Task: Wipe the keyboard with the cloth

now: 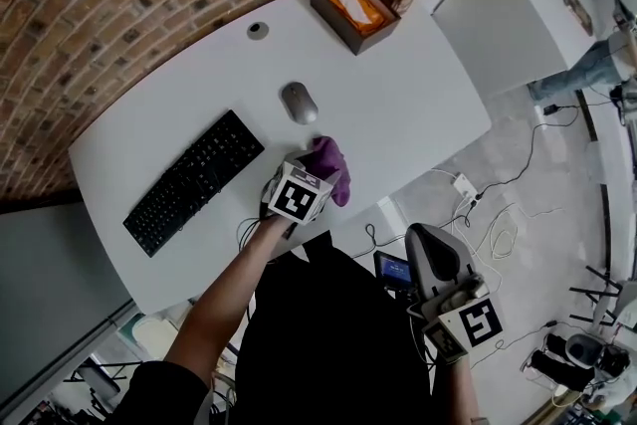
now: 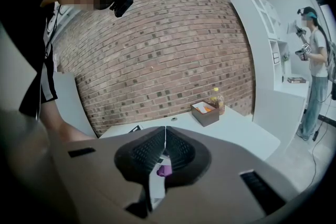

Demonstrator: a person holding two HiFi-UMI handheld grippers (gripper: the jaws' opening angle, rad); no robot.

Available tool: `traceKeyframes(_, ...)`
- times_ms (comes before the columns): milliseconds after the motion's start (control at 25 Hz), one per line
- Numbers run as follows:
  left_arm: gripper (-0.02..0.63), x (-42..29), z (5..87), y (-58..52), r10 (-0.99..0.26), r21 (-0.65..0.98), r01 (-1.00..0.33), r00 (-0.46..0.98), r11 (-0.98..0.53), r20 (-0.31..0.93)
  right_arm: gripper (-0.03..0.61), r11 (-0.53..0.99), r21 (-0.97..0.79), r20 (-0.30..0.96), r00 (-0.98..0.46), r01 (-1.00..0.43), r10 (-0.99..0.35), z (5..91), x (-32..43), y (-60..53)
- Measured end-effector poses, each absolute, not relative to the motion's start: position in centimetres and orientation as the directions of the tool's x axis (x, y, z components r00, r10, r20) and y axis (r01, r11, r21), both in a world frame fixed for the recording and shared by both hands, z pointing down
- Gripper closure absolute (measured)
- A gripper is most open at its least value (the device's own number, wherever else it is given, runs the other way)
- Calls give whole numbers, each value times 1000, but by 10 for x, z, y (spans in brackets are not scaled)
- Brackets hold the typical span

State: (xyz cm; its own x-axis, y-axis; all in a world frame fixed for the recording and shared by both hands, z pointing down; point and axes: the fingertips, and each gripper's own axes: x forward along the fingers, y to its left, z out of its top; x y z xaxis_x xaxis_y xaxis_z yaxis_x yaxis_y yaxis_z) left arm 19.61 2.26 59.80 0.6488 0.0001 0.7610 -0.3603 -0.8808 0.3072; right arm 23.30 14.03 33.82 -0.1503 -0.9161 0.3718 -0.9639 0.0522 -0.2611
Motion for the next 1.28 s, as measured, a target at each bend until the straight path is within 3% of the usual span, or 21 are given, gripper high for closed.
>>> traceKeyframes(520,362,142,540,17,-86,341,-410,736,-846,672,560,156,-253,340,-239,-955,-910,327,193,115)
traceKeyframes(1280,499,11,422,19,-314,361,-524,807,-772,500,560,243,-237,345,-315,-941,-884,328,119,71)
